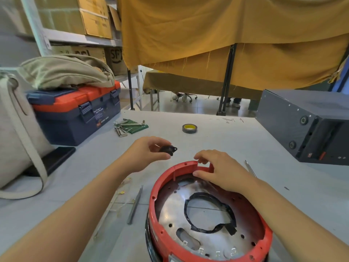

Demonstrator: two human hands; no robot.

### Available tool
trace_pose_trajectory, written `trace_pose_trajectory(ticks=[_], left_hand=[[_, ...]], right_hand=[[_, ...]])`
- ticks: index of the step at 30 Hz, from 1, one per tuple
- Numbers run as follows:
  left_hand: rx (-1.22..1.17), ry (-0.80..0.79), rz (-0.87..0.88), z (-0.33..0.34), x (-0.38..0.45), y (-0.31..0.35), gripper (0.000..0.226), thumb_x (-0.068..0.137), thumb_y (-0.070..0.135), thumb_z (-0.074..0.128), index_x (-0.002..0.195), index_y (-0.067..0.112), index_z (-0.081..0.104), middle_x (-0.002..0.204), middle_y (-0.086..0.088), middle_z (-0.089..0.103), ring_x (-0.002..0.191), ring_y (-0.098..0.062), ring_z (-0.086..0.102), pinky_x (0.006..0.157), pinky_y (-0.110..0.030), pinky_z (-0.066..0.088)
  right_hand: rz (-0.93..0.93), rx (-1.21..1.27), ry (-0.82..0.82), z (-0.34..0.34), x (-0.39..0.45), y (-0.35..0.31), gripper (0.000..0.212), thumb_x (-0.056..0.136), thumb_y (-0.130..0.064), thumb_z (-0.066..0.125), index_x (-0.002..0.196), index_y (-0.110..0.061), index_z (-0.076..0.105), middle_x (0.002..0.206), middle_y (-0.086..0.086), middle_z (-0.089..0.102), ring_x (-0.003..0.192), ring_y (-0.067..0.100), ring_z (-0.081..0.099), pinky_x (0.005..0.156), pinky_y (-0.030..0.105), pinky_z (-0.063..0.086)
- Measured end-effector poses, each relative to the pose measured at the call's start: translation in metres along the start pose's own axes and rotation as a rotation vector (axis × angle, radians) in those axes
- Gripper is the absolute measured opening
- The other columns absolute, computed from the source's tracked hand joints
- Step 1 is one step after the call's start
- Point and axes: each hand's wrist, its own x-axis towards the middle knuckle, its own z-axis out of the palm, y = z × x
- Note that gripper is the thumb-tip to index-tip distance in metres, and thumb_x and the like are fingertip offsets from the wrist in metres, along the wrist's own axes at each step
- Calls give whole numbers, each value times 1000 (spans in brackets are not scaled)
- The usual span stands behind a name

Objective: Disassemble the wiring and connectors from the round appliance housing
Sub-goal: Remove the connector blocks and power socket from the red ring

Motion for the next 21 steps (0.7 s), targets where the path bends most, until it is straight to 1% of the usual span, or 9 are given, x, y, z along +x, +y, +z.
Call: trace_pose_trajectory(ticks=[2, 4, 6, 10, 11, 14, 17, 19, 21], left_hand=[[140, 11, -40, -14, -3, -16, 29, 79, 23, 75, 106, 24, 67, 97, 1, 67, 85, -16, 63, 80, -25, 50], [308, 21, -61, -24, -4, -32, 27, 80, 32, 73, 105, 28, 66, 91, 2, 62, 75, -10, 56, 67, -15, 43], [420, 28, -71, -26, -2, -46, 25, 80, 35, 72, 103, 27, 67, 89, -1, 61, 73, -7, 52, 62, -12, 36], [467, 61, -92, -12, 6, -61, 24, 80, 34, 73, 95, 16, 71, 77, 8, 53, 68, 0, 44, 57, -6, 31], [463, 78, -95, -7, 8, -63, 26, 79, 35, 73, 95, 14, 71, 78, 6, 51, 67, 1, 43, 56, -6, 31], [432, 63, -102, 3, 14, -65, 32, 79, 29, 74, 106, 14, 67, 98, -2, 46, 72, -6, 47, 61, -14, 31], [450, -4, -81, 5, 22, -66, 41, 83, 13, 68, 123, 8, 59, 123, -7, 42, 79, -15, 54, 67, -9, 31], [499, -23, -62, 5, 27, -67, 37, 84, 9, 66, 120, 7, 62, 124, -10, 52, 92, -22, 57, 73, -14, 34], [523, -17, -70, 6, 30, -68, 29, 83, 15, 68, 111, 6, 67, 111, -12, 63, 97, -26, 57, 78, -25, 40]], right_hand=[[10, -5, -12, 0, 1, 1, 41, 87, -49, 61, 122, -31, 53, 113, -13, 59, 101, 7, 53, 89, 30, 47], [15, -2, -18, 0, 2, 1, 39, 86, -49, 61, 120, -31, 54, 111, -13, 60, 97, 6, 55, 88, 30, 49], [21, -2, -29, 0, 2, 0, 36, 86, -49, 61, 117, -32, 54, 108, -12, 61, 95, 6, 56, 86, 31, 49], [34, -8, -39, 0, 1, 0, 34, 85, -50, 62, 114, -33, 55, 105, -14, 61, 95, 6, 56, 87, 33, 49], [36, -6, -42, 0, 1, 0, 34, 85, -50, 62, 114, -33, 56, 104, -14, 61, 95, 6, 56, 87, 34, 49], [44, 13, -42, -1, 1, -1, 32, 85, -48, 62, 112, -32, 57, 103, -14, 61, 94, 7, 57, 86, 34, 49], [53, 24, -42, -2, 2, -1, 32, 85, -47, 63, 112, -32, 57, 104, -13, 62, 95, 7, 57, 87, 33, 49], [52, 12, -51, -2, 1, -1, 32, 86, -47, 63, 113, -31, 57, 105, -13, 61, 97, 7, 56, 88, 34, 49], [53, 8, -55, -2, 1, -1, 33, 86, -47, 62, 114, -31, 57, 106, -13, 61, 98, 7, 56, 88, 34, 48]])
